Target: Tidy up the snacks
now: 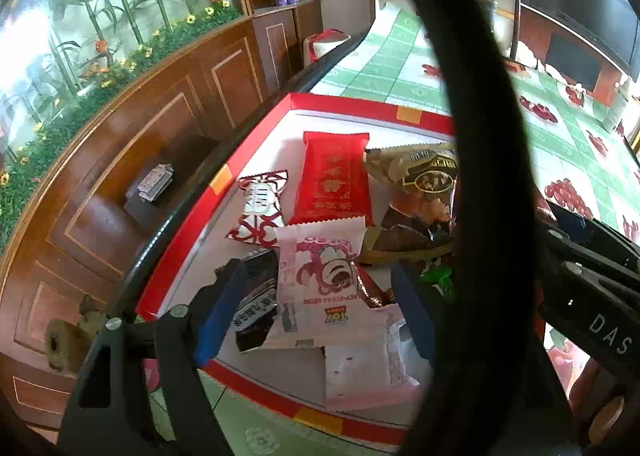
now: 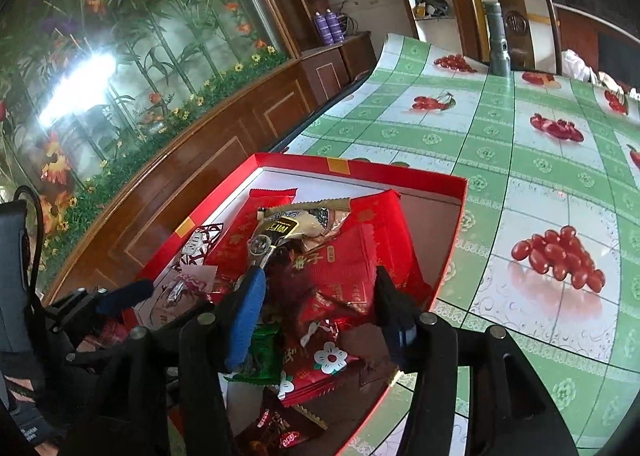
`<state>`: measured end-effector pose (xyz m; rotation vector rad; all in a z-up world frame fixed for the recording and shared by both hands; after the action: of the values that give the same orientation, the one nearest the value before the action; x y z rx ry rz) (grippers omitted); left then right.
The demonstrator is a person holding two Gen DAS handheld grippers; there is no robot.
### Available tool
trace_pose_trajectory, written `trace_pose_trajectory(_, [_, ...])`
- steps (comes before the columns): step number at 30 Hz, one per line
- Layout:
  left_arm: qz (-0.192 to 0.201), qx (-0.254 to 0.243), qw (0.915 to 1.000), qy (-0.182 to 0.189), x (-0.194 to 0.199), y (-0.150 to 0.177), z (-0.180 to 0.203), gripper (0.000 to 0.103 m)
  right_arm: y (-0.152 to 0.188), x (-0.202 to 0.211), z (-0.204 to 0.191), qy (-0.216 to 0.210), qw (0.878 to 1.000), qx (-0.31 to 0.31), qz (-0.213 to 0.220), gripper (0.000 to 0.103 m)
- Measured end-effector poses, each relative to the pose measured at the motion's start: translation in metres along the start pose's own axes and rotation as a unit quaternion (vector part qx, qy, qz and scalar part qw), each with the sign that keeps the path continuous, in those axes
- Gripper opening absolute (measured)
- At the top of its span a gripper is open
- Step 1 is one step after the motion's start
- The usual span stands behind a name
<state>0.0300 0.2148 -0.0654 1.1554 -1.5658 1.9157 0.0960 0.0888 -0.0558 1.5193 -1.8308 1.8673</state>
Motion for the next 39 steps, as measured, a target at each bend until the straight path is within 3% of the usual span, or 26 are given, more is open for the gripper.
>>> trace_pose_trajectory(10, [0.009, -0.009, 0.9999, -0.001, 0.017, 0.001, 0.005, 0.080, 0.002, 0.034, 0.019, 0.008, 0.999, -0.018, 0.027, 0.058])
trace_pose_trajectory(22, [0.027, -0.022, 0.9993, 0.009, 0.043, 0.004, 0.025, 0.082, 0.026, 0.083, 0.059, 0.033, 0.997, -0.050, 0.047, 0.065])
trace_pose_trajectory(39, [0.053, -0.052, 0.9968, 0.028, 0.078, 0.007, 0.066, 0.086, 0.080, 0.154, 0.153, 0.132, 0.983, -0.109, 0.062, 0.075])
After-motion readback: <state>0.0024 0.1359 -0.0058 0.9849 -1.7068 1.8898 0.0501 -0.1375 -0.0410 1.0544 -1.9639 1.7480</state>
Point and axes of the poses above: each gripper's, at about its wrist camera, not at the fingertips, and x roughly against the way its jaws point, z to its right, y to its underside, the point moved 5 cm from there along -x, roughly the way its jaws point, and after that the axes turned 9 degrees about y, right-handed, at the moved point
